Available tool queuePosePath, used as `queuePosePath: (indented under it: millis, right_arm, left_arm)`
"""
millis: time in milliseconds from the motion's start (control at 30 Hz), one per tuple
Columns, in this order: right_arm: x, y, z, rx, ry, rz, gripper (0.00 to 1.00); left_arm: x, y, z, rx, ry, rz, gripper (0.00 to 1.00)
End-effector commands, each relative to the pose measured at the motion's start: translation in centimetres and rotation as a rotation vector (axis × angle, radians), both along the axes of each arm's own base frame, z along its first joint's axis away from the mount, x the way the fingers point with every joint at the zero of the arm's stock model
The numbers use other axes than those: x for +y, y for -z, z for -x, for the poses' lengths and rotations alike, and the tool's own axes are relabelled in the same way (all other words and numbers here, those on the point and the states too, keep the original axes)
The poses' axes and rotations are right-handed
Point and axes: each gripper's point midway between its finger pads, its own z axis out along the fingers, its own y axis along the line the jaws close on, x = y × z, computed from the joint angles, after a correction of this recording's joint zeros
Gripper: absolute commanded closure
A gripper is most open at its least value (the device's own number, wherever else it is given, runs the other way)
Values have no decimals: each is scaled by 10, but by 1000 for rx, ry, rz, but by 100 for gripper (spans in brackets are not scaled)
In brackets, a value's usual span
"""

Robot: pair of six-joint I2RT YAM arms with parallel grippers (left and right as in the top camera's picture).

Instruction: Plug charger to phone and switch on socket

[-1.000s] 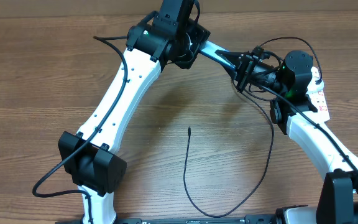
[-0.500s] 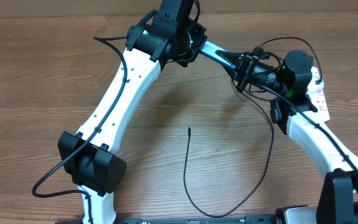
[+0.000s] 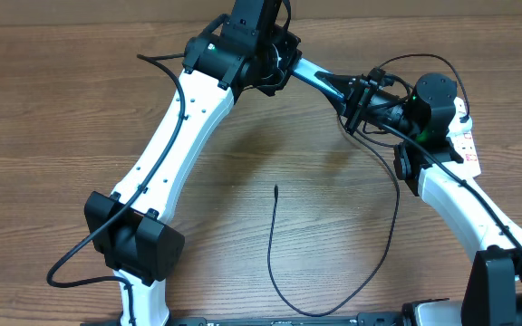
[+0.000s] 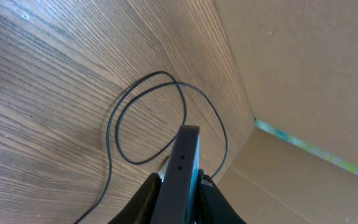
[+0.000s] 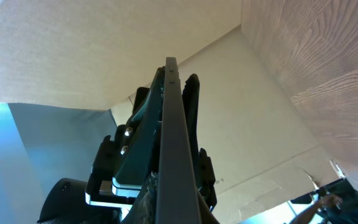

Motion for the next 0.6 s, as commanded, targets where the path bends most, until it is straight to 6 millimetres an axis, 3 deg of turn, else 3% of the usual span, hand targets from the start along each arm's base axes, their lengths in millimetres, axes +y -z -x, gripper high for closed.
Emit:
queuePosePath:
  millis: [0,67,200,300,567]
  right_arm:
    - [5,-18,5,11,-37,-46,96]
    - [5,-18,5,11,-37,-46,96]
    - [5,-18,5,12,-36,-47,96]
    - [5,-18,5,12,-35,-47,96]
    - [3,-18,0,34,-6,-60,96]
  left_arm:
    - [-1,7,3,5,27,-42,77]
    - [-1,7,3,5,27,-42,66]
    - [-1,7,3,4,26,-42,21]
    - [0,6,2,-1,22,-44,3]
    - [-3,-5,-10,-68,9,-23,0]
